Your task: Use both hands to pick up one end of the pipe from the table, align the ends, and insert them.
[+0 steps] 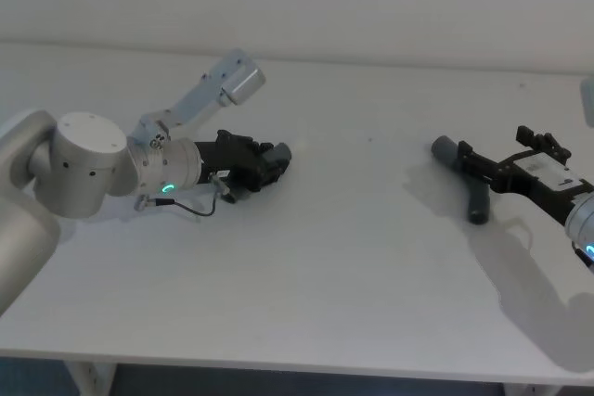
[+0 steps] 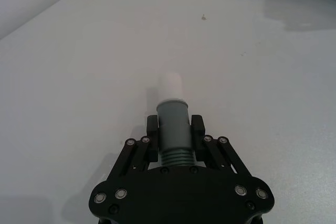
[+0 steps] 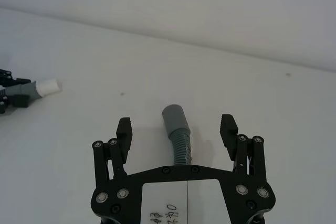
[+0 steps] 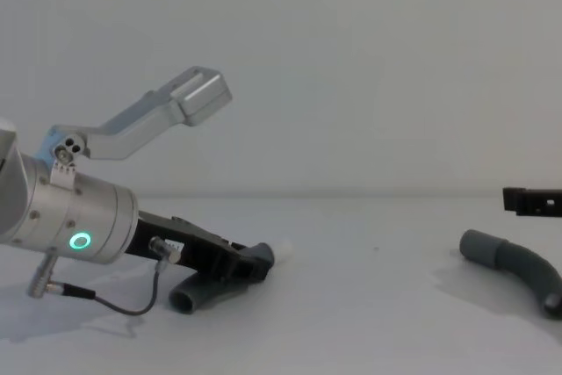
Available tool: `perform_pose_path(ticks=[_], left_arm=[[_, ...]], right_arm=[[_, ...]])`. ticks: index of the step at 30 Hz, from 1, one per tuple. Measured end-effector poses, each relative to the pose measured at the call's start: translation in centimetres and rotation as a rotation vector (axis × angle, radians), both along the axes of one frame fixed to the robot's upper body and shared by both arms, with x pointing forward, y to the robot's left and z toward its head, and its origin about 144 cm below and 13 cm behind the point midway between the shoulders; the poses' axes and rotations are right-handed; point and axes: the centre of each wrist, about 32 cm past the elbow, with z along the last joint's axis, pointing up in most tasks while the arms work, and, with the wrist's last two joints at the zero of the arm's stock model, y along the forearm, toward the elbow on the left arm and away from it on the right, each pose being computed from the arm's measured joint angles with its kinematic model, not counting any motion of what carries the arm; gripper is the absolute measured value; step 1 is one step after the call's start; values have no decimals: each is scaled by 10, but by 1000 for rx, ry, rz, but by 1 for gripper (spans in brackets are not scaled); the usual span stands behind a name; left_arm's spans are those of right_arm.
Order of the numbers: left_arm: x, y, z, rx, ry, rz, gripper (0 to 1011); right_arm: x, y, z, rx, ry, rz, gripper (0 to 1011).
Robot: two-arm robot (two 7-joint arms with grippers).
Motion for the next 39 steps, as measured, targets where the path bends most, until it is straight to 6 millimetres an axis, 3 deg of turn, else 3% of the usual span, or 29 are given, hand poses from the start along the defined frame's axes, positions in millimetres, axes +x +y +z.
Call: perform_pose_path(ticks=[14,39], left_arm=[[0,0,0,0,0,0,358],[0,0,0,0,0,0,358]], right_arm=[[15,-13,10,0,95,45,1002],[32,-17,-5,-10,181,62,1002]])
